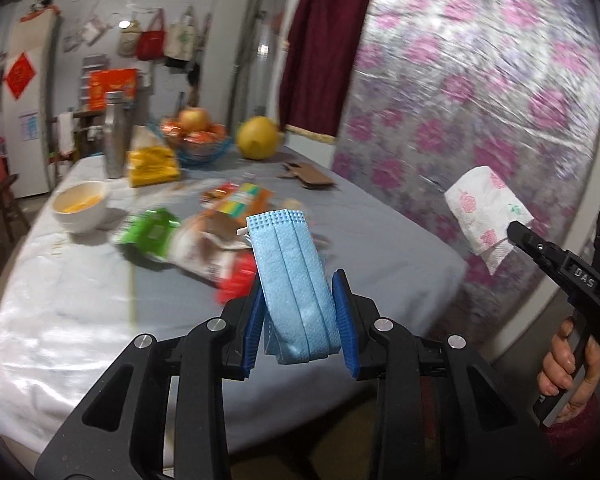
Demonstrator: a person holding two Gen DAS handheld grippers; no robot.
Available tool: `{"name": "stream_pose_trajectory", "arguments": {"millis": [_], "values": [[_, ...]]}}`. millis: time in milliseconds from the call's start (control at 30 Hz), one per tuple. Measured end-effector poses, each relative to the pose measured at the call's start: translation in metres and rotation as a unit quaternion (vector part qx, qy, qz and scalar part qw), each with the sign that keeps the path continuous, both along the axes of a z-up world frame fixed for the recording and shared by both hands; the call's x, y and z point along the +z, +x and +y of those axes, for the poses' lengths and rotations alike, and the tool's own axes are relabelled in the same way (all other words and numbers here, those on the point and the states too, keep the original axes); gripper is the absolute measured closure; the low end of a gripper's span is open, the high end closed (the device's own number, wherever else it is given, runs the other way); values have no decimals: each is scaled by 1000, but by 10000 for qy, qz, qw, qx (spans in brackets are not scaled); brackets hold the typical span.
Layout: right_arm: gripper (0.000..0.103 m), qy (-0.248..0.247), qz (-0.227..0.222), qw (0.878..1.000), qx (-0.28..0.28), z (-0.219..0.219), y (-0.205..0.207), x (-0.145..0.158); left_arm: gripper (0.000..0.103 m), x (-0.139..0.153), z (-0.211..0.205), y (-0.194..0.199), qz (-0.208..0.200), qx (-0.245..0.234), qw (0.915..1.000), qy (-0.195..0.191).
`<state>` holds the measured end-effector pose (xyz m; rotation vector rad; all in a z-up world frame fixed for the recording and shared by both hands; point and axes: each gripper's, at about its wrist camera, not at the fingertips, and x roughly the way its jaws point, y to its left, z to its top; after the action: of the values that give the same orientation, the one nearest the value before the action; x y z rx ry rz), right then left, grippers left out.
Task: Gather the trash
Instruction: 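Carry the mask and tissue off the table toward the red wastebasket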
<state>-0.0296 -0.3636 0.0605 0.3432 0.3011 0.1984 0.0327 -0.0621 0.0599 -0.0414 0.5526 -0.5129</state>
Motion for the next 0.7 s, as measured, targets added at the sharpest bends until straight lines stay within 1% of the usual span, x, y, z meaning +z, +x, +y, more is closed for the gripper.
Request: {"name": "stream_pose_trajectory", "arguments": {"millis": [133, 267, 400, 567, 667, 700], "values": [[99, 14, 191, 9996, -219, -29, -18, -12, 69, -11, -41, -8, 191, -519, 9985, 19], [99, -107, 489, 9978, -446, -57, -34, -26, 69, -24, -82, -14, 423, -1035, 9937, 74], [99, -205, 856, 9941, -629, -77, -46, -46, 69, -39, -123, -21, 643, -1462, 9868, 267], [99, -112, 1548, 9849, -768, -103, -58, -93, 69, -58, -170, -30, 885, -1946, 9757, 489], [99, -57, 2029, 9756, -841, -116, -61, -131, 69, -72, -197, -38, 1016, -2209, 9679, 635], [99, -12, 2187, 9719, -868, -119, -61, -145, 69, -80, -209, -41, 1104, -2314, 9640, 706]]}}
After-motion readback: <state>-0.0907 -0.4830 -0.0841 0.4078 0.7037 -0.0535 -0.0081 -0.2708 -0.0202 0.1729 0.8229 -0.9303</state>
